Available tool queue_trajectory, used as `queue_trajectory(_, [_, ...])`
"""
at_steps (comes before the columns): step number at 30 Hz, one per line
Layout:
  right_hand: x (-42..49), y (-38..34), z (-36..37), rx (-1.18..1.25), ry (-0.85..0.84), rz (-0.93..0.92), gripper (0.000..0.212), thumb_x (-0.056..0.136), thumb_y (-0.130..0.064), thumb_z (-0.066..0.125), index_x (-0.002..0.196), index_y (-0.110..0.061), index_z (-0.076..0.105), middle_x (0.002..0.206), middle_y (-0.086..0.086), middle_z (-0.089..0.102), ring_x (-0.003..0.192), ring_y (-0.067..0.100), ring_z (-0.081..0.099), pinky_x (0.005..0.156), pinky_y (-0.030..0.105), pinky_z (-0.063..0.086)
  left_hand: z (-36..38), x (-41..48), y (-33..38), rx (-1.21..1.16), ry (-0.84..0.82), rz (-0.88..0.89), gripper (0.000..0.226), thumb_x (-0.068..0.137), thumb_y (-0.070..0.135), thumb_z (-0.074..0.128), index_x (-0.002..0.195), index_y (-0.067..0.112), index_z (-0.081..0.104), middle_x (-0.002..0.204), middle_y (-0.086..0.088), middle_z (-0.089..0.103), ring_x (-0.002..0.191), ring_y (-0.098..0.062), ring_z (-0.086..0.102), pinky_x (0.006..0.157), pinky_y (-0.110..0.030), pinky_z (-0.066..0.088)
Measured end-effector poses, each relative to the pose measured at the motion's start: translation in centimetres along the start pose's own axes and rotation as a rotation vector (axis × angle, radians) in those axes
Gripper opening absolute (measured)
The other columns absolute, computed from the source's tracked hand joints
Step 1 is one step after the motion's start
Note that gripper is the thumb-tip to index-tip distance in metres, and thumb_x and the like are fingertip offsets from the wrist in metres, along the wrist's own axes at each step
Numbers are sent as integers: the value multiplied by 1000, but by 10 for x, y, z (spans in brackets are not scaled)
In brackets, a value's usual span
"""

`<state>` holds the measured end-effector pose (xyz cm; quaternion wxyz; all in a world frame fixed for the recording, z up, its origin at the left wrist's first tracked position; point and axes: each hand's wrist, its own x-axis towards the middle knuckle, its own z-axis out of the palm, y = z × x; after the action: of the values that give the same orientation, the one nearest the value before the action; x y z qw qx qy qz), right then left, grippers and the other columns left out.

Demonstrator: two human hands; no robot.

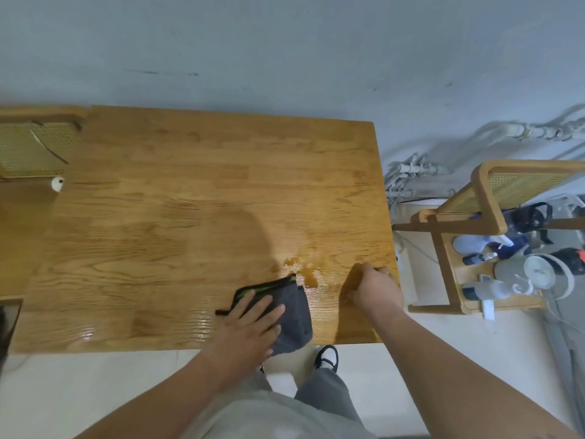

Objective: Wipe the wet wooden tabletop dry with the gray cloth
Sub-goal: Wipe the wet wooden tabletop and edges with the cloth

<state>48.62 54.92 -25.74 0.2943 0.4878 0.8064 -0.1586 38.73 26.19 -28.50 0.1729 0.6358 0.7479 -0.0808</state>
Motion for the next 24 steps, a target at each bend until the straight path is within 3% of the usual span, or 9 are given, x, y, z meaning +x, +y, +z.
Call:
queue_trajectory(3, [1,0,6,36,46,11,72,89,-28,75,148,-24,33,159,23,28,146,40,26,105,49,46,-4,1,-25,-18,11,-104,37,85,43,74,120,32,70,148,-2,56,131,-36,55,114,-58,31])
queue_trajectory(7, [4,1,5,60,24,25,80,92,-23,72,155,-30,22,167,19,14,154,35,15,103,46,47,-20,35,-41,-140,39,-333,46,89,41,75,131,31,63,155,0,50,133,-35,53,107,-50,47])
queue_trajectory(8, [4,2,4,54,14,28,83,92,-26,72,157,-32,19,168,17,11,154,33,14,104,46,47,-24,49,-43,-151,51,-371,49,94,45,67,140,32,57,160,2,43,138,-34,47,109,-49,45])
queue_trajectory(11, [4,6,1,63,10,30,91,93,-33,71,161,-36,11,170,12,7,156,29,12,113,44,39,-36,105,-44,-137,37,-405,58,108,48,30,161,35,13,172,1,4,153,-36,13,122,-51,22])
queue_trajectory(14, [2,10,5,93,25,26,91,94,-35,69,162,-37,9,171,8,8,157,25,10,117,42,34,-46,145,-25,-197,73,-407,58,110,41,30,162,30,9,172,-3,-2,152,-43,8,123,-56,14])
queue_trajectory(16, [-2,13,8,96,44,10,88,95,-34,68,162,-36,11,171,7,8,157,24,8,118,40,32,-43,145,4,-192,106,-332,55,109,41,31,162,28,19,172,-5,5,150,-47,12,122,-59,13])
queue_trajectory(20, [-7,18,9,41,76,-46,85,97,-10,58,162,-32,9,170,10,7,157,24,8,116,35,34,-10,100,25,-95,133,90,52,102,49,46,150,30,47,165,-1,34,143,-42,39,116,-53,27])
queue_trajectory(22, [-6,19,7,38,67,-53,83,99,-14,58,162,-32,7,171,9,6,157,25,7,117,36,33,-14,97,-4,-61,67,214,51,103,50,40,151,33,45,166,3,33,143,-36,40,115,-49,32])
queue_trajectory(24, [-5,19,5,61,33,-46,84,99,-33,62,162,-33,6,171,8,4,157,24,5,119,38,29,-21,106,-36,14,-5,220,52,106,51,31,157,40,28,171,8,14,150,-32,25,118,-50,29])
